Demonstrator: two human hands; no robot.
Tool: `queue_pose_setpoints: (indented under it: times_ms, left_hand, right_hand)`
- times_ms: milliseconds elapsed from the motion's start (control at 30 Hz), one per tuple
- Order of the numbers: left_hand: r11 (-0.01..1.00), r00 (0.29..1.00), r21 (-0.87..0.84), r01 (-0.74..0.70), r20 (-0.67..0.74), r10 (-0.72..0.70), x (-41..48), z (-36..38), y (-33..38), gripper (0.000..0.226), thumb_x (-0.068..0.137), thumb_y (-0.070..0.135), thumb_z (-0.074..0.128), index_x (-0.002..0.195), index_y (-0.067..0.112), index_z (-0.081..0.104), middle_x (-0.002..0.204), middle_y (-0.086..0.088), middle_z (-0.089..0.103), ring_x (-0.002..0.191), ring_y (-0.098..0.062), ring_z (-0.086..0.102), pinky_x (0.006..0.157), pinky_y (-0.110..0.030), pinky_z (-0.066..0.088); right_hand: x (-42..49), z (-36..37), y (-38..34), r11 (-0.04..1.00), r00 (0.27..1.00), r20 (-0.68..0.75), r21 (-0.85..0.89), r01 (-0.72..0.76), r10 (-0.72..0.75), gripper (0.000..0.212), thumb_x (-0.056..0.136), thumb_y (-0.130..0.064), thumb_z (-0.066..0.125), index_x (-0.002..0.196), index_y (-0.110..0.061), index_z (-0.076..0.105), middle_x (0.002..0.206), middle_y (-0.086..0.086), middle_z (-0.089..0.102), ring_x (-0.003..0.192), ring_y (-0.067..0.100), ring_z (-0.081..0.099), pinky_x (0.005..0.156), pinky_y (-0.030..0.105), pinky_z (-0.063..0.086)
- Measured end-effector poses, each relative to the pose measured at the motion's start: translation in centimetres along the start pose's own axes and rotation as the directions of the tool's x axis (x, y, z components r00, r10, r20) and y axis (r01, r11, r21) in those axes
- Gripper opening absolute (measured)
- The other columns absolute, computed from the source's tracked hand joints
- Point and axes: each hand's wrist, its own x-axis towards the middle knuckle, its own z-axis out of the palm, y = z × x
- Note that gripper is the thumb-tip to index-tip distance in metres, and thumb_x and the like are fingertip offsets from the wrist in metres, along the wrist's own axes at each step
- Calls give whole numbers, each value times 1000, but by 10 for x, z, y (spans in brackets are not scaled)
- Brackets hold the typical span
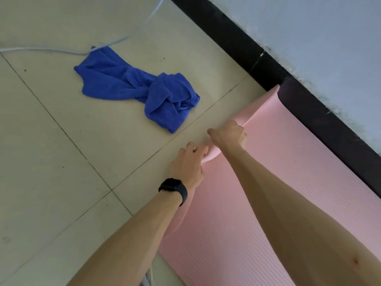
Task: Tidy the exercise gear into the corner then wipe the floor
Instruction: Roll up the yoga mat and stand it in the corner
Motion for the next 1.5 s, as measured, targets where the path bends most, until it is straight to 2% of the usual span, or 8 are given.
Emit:
queue_pose_setpoints:
  times_ms: [100,367,600,733,967,1133,1333,1500]
  left_hand:
    - [995,998,83,-53,-24,55,-8,2,-2,38,84,10,61,113,28,44,111,1,43,95,-21,46,49,-31,38]
    - [951,991,-296,85,120,-51,-1,-11,0,51,80,49,65,124,32,44,113,4,51,99,-19,53,75,-38,52]
    - [983,989,148,-111,-85,125,-12,10,25,36,81,18,71,114,19,57,102,-4,55,85,-24,54,47,-29,31]
    - [917,920,297,-267,-204,335,-23,19,37,50,60,-1,70,101,22,51,81,-3,56,66,-24,53,45,-26,25]
    - [973,974,-55,-225,-38,223,-38,19,46,43,87,41,62,125,22,60,120,-3,58,113,-23,52,73,-37,53]
    - [969,958,43,-244,167,234,-34,30,47,78,95,53,42,158,27,5,166,-2,10,150,-22,14,119,-45,18]
    - [978,972,96,-187,159,170,-71,73,93,71,103,40,31,156,18,-11,165,-1,-12,153,-25,-1,118,-53,16]
    - [972,963,146,-183,224,148,-75,75,109,69,105,38,27,155,19,-16,163,1,-23,152,-24,-13,121,-52,7]
  right_hand:
    - [2,-3,4,985,988,-34,99,-144,148,53,87,-16,66,129,1,39,127,17,51,115,32,55,80,29,40]
    - [-9,-2,54,711,976,76,673,-203,206,34,82,-14,70,115,-17,63,89,-7,66,90,18,65,79,30,54]
    - [-22,-4,83,989,968,-231,78,123,-103,80,77,-49,75,140,-22,34,139,6,32,117,28,45,96,41,44]
    - [-20,-18,119,779,830,-84,-408,477,-552,54,99,-53,44,150,-43,29,163,-2,15,144,26,17,112,49,31]
    - [-13,-37,175,763,818,-22,-373,527,-575,50,96,-58,47,142,-40,41,156,-3,20,134,29,34,95,48,52]
    - [-20,-39,201,796,841,-7,-326,510,-541,49,94,-54,51,138,-36,42,150,5,26,127,29,50,86,50,58]
    - [-20,-56,188,854,892,-123,-372,365,-435,58,95,-66,37,131,-23,48,142,11,43,123,36,49,97,51,42]
    - [-21,-52,179,805,903,-100,-501,318,-419,66,96,-59,36,153,-38,10,150,20,35,123,39,47,97,53,41]
